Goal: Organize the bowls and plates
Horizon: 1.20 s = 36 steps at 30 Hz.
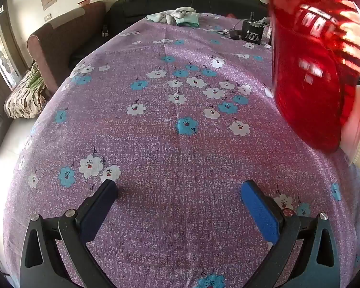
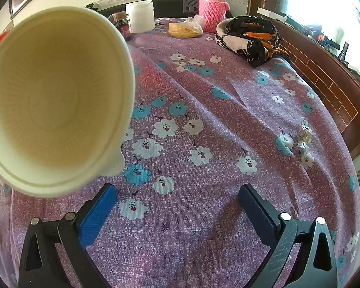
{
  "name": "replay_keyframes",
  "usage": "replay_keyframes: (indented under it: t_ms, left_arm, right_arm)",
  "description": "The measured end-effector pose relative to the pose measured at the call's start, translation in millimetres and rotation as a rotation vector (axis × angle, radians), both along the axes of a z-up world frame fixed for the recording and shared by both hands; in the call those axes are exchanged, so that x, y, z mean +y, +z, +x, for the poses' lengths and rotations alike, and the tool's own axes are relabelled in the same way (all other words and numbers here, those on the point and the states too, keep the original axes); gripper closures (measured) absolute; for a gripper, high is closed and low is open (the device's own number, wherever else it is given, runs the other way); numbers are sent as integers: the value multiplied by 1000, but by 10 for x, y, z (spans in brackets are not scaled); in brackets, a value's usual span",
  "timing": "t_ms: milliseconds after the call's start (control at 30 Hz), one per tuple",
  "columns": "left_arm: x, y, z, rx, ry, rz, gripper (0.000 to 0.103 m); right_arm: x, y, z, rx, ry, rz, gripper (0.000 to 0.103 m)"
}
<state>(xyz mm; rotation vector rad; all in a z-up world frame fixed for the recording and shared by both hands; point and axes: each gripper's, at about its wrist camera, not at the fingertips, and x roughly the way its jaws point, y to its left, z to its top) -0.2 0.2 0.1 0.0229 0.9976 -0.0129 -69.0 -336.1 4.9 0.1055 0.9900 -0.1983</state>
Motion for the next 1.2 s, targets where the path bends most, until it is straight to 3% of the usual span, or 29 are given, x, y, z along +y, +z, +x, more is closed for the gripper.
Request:
replay_keyframes:
  t_ms: [1200]
  left_arm:
    - [5, 7, 14, 1, 0, 1, 0]
  right_arm:
    - [4, 0, -5, -2, 0, -1, 1]
